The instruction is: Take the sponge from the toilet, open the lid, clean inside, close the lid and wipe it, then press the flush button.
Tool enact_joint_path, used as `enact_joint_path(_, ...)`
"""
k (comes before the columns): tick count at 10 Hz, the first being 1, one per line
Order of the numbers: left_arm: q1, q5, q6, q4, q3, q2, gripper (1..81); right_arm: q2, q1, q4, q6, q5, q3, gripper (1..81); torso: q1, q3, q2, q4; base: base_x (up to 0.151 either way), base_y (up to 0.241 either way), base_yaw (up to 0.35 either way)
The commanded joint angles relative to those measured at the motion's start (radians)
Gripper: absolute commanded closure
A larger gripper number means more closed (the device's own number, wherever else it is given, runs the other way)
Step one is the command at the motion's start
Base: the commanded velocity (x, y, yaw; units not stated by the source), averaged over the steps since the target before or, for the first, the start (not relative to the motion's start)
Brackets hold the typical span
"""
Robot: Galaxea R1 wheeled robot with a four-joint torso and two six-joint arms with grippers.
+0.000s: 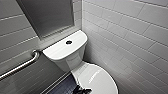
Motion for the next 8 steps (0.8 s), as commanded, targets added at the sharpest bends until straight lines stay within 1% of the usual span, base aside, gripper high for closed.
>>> enact_joint_path(1, -0.078, 0.024, 0.010, 0.009, -0.013, 0.044, 1.0, -0.038, -0.012, -0.010, 0.006, -0.070, 0.022, 81.1, 0.000, 0.000, 0.000, 0.000, 0.000, 0.000, 0.000)
enact_joint_path(4, -0.034, 0.014, 0.010, 0.064, 0.013, 0.042, 1.0, -0.039, -0.008, -0.009, 0.008, -0.070, 0.022, 81.1, 0.000, 0.000, 0.000, 0.000, 0.000, 0.000, 0.000)
enact_joint_path(6, -0.015, -0.029, 0.010, 0.113, 0.040, 0.039, 1.0, -0.035, -0.006, -0.010, 0.008, -0.070, 0.019, 81.1, 0.000, 0.000, 0.000, 0.000, 0.000, 0.000, 0.000)
enact_joint_path(7, -0.012, -0.034, 0.010, 0.118, 0.051, 0.036, 1.0, -0.033, -0.005, -0.010, 0.008, -0.070, 0.018, 81.1, 0.000, 0.000, 0.000, 0.000, 0.000, 0.000, 0.000)
enact_joint_path(8, -0.012, -0.054, 0.010, 0.118, 0.069, 0.030, 1.0, -0.033, -0.004, -0.010, 0.008, -0.070, 0.018, 81.1, 0.000, 0.000, 0.000, 0.000, 0.000, 0.000, 0.000)
